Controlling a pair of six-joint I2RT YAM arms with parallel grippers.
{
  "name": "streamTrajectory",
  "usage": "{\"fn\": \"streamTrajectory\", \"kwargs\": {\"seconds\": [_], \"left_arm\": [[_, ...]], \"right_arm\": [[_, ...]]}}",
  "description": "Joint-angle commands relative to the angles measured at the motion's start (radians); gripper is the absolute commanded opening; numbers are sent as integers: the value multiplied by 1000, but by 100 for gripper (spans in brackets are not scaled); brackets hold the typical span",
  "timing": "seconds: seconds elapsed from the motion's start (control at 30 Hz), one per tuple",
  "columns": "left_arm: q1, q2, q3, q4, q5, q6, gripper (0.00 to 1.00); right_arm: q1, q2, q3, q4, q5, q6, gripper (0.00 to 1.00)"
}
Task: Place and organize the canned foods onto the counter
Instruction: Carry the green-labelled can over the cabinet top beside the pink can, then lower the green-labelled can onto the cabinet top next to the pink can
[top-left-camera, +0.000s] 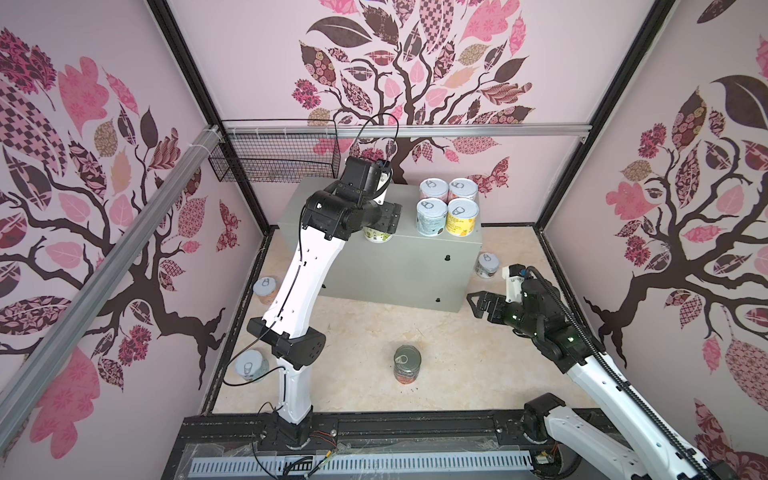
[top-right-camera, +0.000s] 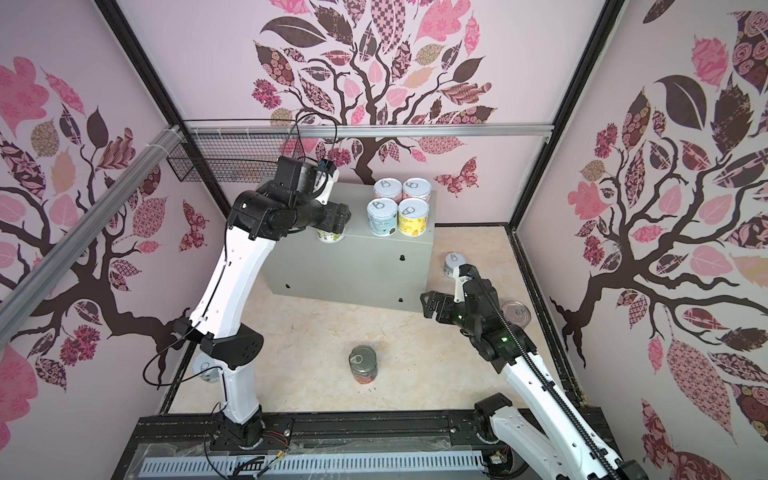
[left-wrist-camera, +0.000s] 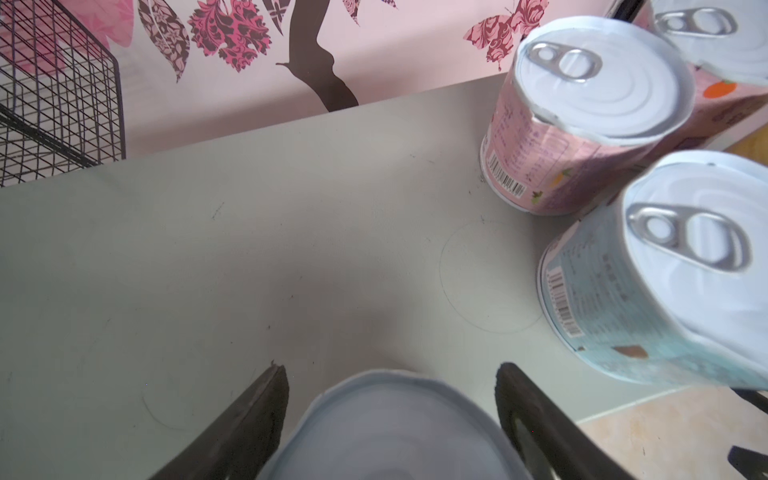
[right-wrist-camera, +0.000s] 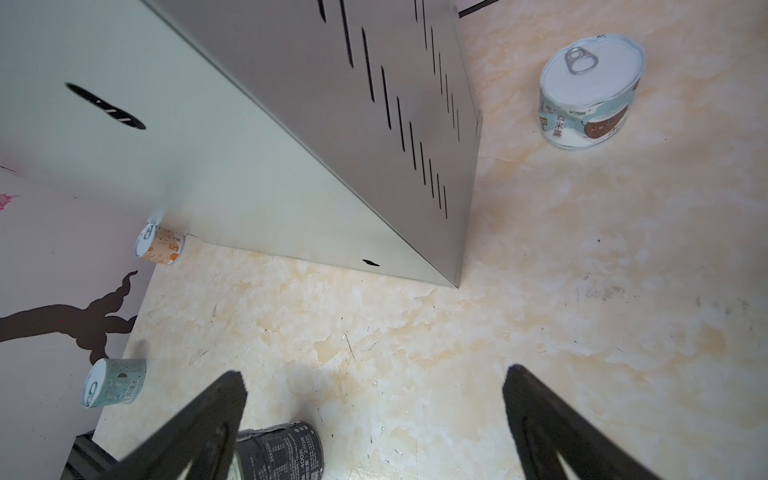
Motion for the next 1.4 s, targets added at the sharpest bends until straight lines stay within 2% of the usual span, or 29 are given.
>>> {"fn": "streamTrajectory", "kwargs": {"seconds": [0.0,0.67,0.87,1.13,1.37], "left_arm": [[-4,34,35,46,-19,9,82],[-3,89,27,246,-40,28,85],[-3,-16,-113,382,-37,27,88],[-3,-125,-177,401,4,12,92],[-3,-281,-401,480,55,-20,97]], "right_arm": [[8,-18,12,-1,9,-6,100],[9,-35,7,-2,11,-12,100],[9,-37,7,3,-8,-11,100],[9,-43,8,1,-10,-13,100],[9,-48,10,0,-16,-15,100]]}}
